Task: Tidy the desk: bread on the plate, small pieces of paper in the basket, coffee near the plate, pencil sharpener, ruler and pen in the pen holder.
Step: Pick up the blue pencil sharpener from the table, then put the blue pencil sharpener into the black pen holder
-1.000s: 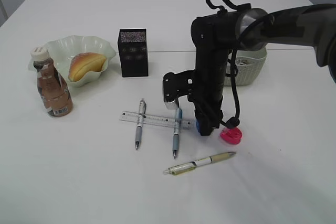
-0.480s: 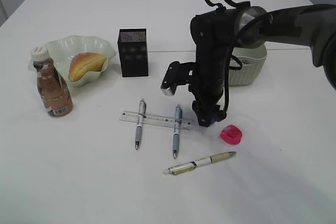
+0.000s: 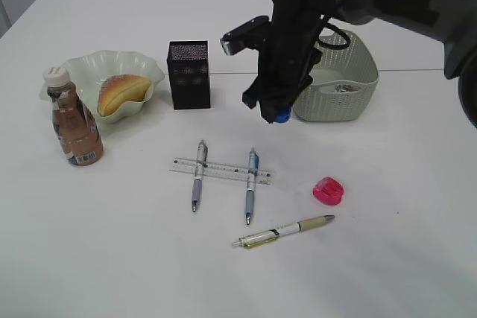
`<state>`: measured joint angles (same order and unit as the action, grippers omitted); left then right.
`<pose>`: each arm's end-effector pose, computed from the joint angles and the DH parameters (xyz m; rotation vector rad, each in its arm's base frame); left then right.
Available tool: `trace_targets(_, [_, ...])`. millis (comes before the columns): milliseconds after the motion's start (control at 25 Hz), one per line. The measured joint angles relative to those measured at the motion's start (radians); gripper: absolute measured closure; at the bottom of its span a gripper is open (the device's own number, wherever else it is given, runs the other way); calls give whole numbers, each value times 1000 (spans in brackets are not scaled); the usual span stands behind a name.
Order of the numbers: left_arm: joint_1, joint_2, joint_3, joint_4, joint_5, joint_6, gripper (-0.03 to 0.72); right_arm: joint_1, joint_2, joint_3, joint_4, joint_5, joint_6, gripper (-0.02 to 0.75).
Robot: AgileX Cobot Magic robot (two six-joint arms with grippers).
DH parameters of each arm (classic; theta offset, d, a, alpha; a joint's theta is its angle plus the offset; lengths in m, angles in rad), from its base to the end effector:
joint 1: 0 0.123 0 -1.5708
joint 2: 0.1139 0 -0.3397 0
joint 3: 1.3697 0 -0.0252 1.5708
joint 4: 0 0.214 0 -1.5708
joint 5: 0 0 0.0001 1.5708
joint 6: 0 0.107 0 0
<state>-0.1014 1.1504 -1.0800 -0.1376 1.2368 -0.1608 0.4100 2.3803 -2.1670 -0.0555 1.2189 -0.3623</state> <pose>0.1455 -0.0288 0.3761 -0.1141 2.7986 -0.2568 0.4702 0.1983 0.2218 -1.1152 2.6919 -0.0712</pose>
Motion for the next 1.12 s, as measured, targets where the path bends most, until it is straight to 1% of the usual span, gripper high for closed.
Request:
trace_targets(120, [0,0,0,0,0,0,255,0,0,-61,15,5,212,431])
trace_targets(200, [0,0,0,0,0,0,255,0,0,-98,69,9,279,431])
trace_targets(400, [0,0,0,0,0,0,255,0,0,-152,287,15,314,431])
trace_targets(480, [0,0,0,0,0,0,255,0,0,-155,356,-25,319,432])
trace_targets(560, [0,0,0,0,0,0,255,0,0,-156,394,-89,318,432])
trace_targets(680, [0,0,0,0,0,0,255,2,0,-156,393,-167,307,432])
trace_targets(960, [0,0,0,0,0,0,255,2,2,-156,227,-324,284,432])
trace_targets(1120, [0,0,0,0,0,0,255,2,3,-156,205,-453,282,432])
